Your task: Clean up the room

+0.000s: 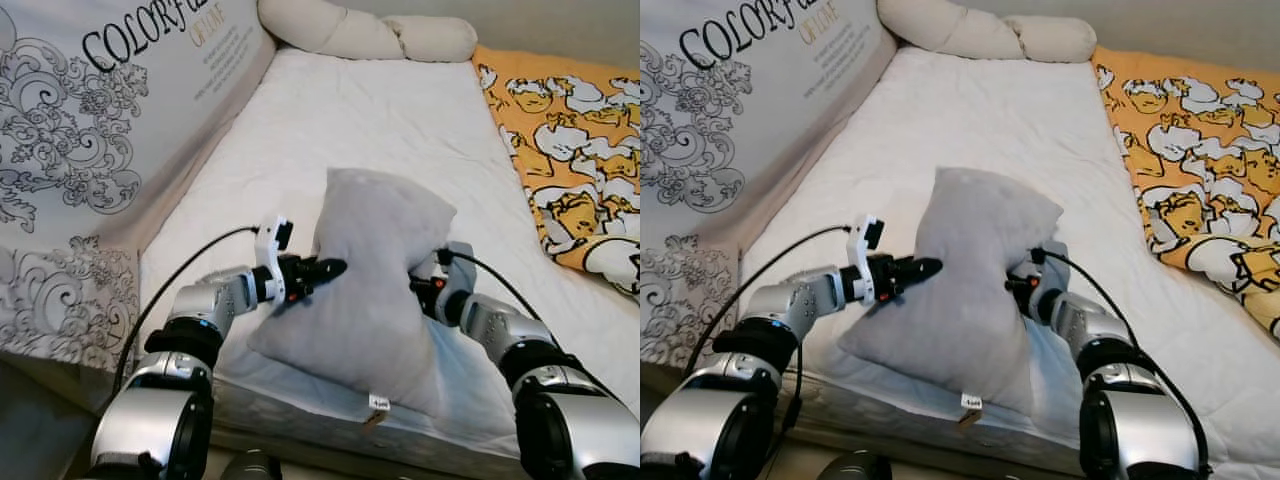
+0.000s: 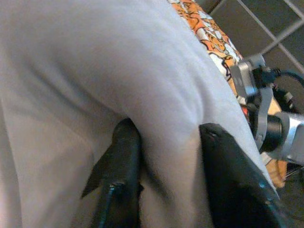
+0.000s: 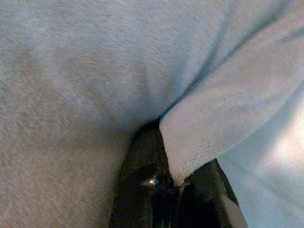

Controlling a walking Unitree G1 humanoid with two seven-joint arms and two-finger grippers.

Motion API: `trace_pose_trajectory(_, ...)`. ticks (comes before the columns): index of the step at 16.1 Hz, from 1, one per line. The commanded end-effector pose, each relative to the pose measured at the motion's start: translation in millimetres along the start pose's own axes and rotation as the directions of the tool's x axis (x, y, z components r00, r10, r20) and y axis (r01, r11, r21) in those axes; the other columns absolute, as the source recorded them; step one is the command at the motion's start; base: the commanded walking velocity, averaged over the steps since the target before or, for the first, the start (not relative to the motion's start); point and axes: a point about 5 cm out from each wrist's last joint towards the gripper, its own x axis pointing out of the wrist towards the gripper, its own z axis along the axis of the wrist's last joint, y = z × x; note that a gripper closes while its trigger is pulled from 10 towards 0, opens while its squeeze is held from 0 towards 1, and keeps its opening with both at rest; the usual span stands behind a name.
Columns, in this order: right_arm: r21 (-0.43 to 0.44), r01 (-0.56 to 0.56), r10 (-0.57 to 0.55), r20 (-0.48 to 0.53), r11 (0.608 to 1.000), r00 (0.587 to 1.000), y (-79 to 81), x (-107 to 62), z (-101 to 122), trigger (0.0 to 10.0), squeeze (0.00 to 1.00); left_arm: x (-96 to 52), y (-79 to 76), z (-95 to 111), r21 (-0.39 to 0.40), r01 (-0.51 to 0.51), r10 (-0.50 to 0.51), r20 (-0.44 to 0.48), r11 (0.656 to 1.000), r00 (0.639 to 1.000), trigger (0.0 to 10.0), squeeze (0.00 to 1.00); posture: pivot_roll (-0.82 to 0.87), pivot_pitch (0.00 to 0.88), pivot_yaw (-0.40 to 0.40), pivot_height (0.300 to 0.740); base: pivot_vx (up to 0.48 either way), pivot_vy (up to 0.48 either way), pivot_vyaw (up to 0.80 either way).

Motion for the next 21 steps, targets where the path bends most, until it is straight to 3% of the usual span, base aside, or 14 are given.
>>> trace_pose_trajectory(1,-0.04,-0.042,0.046,0.102,0.998,0.994,20.9,8.1,26,0.0,0.0,7.0,-11.6,10,0.09,0.007,-0.008,0.011,0.996,1.0,0.0,0.0,0.06,0.0,-0.013,0.74,0.0,0.0,0.0)
trace_pose_trajectory(5,-0.049,0.001,0.011,0.238,0.999,0.971,26.9,3.0,46,0.0,0.0,-8.1,-10.4,40,0.195,-0.204,0.171,0.176,0.959,0.97,0.0,0.0,0.05,0.0,-0.004,0.74,0.0,0.0,0.0)
trace_pose_trajectory(7,0.014,-0.049,0.04,0.382,0.999,0.923,39.4,-5.0,64,0.0,0.0,-18.8,-21.8,49,0.249,-0.285,0.224,0.248,0.925,0.943,0.0,0.0,0.05,0.0,-0.007,0.74,0.0,0.0,0.0)
trace_pose_trajectory(10,0.067,-0.126,0.078,0.485,0.99,0.871,55.6,-13.4,77,0.0,0.0,-21.5,-33.7,47,0.345,-0.333,0.249,0.264,0.878,0.932,0.0,0.0,0.03,0.0,0.007,0.74,0.0,0.0,0.0)
trace_pose_trajectory(13,0.008,-0.094,0.077,0.501,0.996,0.862,63.1,-22.4,71,0.0,0.0,-22.8,-47.2,46,0.362,-0.372,0.264,0.313,0.855,0.912,0.0,0.0,0.01,0.0,0.011,0.74,0.0,0.0,0.0)
trace_pose_trajectory(16,0.016,-0.069,0.05,0.524,0.997,0.85,67.7,-30.9,65,0.0,0.0,-25.5,-48.8,43,0.363,-0.432,0.314,0.34,0.826,0.887,0.0,0.0,0.01,0.0,-0.001,0.74,0.0,0.0,0.0)
trace_pose_trajectory(21,-0.04,-0.042,0.056,0.482,0.998,0.874,82.3,-36.1,50,0.0,0.0,-30.3,-54.3,36,0.401,-0.5,0.372,0.356,0.768,0.857,0.0,0.0,0.02,0.0,-0.009,0.74,0.0,0.0,0.0)
